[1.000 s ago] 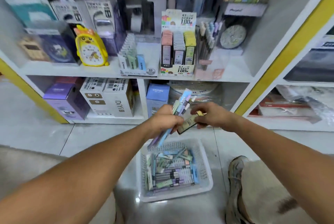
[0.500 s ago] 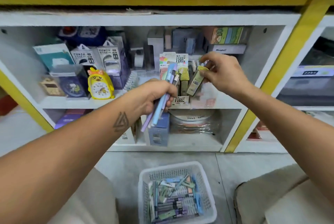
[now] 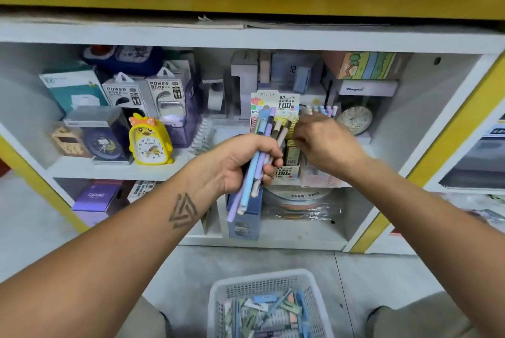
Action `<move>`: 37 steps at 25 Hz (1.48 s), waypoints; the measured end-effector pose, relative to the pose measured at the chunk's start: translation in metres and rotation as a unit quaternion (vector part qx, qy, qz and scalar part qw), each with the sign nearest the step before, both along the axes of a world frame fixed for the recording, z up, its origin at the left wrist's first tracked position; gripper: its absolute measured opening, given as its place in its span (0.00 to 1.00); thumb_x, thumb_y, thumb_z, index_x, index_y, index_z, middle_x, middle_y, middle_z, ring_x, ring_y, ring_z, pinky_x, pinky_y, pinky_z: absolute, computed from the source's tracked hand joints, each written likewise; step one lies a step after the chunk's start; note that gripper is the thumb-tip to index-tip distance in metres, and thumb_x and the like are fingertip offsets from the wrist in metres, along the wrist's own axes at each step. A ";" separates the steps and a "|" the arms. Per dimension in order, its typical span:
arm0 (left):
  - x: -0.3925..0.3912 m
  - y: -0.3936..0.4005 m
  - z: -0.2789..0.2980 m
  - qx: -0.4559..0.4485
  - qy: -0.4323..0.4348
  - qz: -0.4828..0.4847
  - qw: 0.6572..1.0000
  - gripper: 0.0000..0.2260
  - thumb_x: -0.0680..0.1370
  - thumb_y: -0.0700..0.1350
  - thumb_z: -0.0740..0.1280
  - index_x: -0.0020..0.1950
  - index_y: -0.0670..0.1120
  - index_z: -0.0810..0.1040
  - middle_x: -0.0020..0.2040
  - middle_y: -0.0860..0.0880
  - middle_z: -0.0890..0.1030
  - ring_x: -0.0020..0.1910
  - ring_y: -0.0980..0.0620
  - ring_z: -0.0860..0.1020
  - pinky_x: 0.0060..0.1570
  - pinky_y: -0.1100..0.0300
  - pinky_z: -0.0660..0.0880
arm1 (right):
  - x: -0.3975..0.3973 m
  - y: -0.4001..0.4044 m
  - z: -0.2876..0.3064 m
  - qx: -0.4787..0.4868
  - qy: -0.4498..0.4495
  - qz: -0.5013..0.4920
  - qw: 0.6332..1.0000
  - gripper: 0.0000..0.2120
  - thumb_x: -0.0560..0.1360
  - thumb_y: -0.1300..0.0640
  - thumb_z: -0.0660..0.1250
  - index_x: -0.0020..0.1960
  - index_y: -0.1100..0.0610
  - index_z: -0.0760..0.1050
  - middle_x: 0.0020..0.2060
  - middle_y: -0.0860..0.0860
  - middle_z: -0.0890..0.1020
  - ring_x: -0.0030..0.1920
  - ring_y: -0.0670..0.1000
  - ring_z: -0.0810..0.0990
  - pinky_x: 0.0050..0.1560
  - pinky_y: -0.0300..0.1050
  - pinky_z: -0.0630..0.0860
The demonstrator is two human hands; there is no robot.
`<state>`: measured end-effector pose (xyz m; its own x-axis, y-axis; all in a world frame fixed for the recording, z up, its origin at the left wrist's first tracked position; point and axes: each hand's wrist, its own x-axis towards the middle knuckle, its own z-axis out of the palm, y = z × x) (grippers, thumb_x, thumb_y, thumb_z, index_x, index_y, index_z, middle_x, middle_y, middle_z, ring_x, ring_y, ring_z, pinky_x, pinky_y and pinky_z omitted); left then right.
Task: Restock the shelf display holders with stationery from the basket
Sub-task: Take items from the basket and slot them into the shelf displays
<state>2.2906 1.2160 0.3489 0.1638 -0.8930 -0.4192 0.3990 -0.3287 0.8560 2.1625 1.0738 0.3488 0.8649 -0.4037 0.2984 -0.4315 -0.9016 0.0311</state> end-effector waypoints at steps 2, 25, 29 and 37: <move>0.001 -0.002 0.000 -0.012 0.008 -0.001 1.000 0.04 0.74 0.34 0.62 0.41 0.42 0.72 0.32 0.45 0.75 0.23 0.53 0.69 0.23 0.65 0.69 | 0.005 0.001 0.006 0.114 -0.109 -0.020 0.987 0.08 0.78 0.63 0.62 0.50 0.58 0.80 0.44 0.52 0.82 0.44 0.54 0.80 0.42 0.44 0.75; -0.014 -0.022 -0.002 -0.046 -0.146 -0.037 0.988 0.10 0.71 0.29 0.65 0.48 0.38 0.70 0.32 0.38 0.75 0.23 0.47 0.71 0.24 0.62 0.70 | -0.019 -0.020 0.039 0.486 -0.311 -0.064 0.814 0.12 0.79 0.49 0.69 0.46 0.58 0.84 0.38 0.53 0.86 0.32 0.45 0.77 0.31 0.35 0.72; -0.018 -0.012 -0.001 -0.024 -0.192 -0.123 0.973 0.09 0.71 0.27 0.64 0.43 0.39 0.70 0.31 0.40 0.73 0.22 0.47 0.71 0.23 0.62 0.70 | -0.008 -0.013 0.038 0.597 -0.226 -0.021 0.770 0.09 0.75 0.55 0.74 0.50 0.61 0.85 0.39 0.55 0.86 0.35 0.48 0.81 0.36 0.39 0.77; 0.003 0.003 0.005 -0.020 -0.160 -0.098 0.982 0.11 0.69 0.29 0.66 0.47 0.39 0.70 0.32 0.38 0.74 0.24 0.47 0.71 0.24 0.63 0.70 | -0.008 -0.023 0.046 0.568 -0.382 -0.028 0.728 0.05 0.74 0.68 0.71 0.49 0.61 0.82 0.41 0.59 0.86 0.28 0.48 0.78 0.29 0.38 0.74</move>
